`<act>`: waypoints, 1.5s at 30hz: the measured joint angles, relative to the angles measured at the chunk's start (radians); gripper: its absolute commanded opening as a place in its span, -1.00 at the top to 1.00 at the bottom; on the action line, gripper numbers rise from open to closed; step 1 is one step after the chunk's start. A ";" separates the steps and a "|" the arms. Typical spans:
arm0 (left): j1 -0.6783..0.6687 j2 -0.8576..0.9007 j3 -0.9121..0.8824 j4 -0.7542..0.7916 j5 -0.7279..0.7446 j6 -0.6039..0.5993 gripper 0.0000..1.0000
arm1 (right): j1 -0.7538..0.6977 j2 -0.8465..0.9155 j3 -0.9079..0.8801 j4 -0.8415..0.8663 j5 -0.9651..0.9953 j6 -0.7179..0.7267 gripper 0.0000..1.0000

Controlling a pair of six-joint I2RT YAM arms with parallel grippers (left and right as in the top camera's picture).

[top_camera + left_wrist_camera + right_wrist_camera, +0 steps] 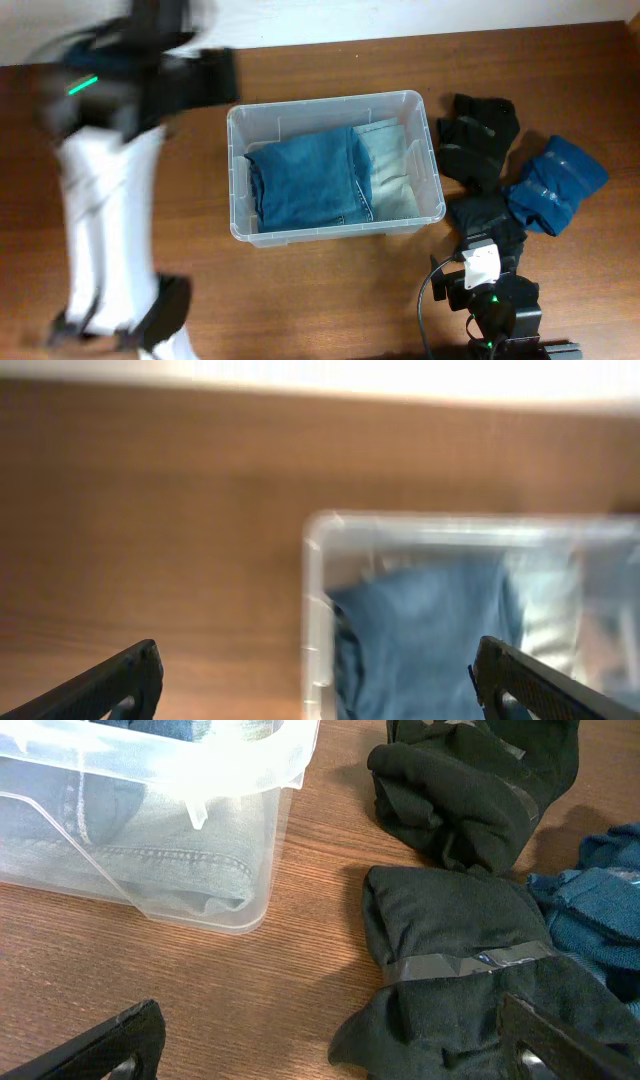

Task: Pack container
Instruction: 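Withdraw the left gripper to the left side of the table, then grasp the teal folded item with the right gripper and place in box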

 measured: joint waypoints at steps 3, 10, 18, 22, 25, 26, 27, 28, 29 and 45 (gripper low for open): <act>0.107 -0.119 0.013 -0.005 -0.013 0.003 -0.99 | 0.000 0.000 0.000 0.000 0.000 0.000 -0.97; 0.310 -0.267 0.015 -0.008 -0.020 0.006 -0.99 | 0.000 0.000 -0.003 0.170 -0.036 0.000 -0.97; 0.356 -0.360 0.015 -0.010 -0.020 0.006 -0.99 | 0.000 0.002 -0.004 0.459 -0.398 0.251 -0.97; 0.356 -0.393 0.015 -0.010 -0.020 0.006 -0.99 | 0.000 0.061 0.068 0.489 -0.475 0.370 -0.97; 0.356 -0.402 0.015 -0.011 -0.020 0.006 -0.99 | 0.000 0.179 0.217 0.418 -0.486 0.400 -0.97; 0.356 -0.403 0.015 -0.010 -0.020 0.006 -0.99 | 0.000 0.230 0.280 0.382 -0.483 0.404 -0.97; 0.356 -0.404 0.015 -0.011 -0.020 0.006 -0.99 | 0.000 0.286 0.351 0.334 -0.472 0.401 -0.97; 0.356 -0.405 0.015 -0.010 -0.020 0.006 -0.99 | 0.000 0.351 0.426 0.280 -0.458 0.393 -0.97; 0.356 -0.405 0.015 -0.010 -0.020 0.006 -0.99 | 0.000 0.417 0.498 0.221 -0.443 0.384 -0.97; 0.356 -0.405 0.014 -0.011 -0.020 0.006 -0.99 | -0.299 1.295 1.255 -0.275 -0.335 0.376 -0.97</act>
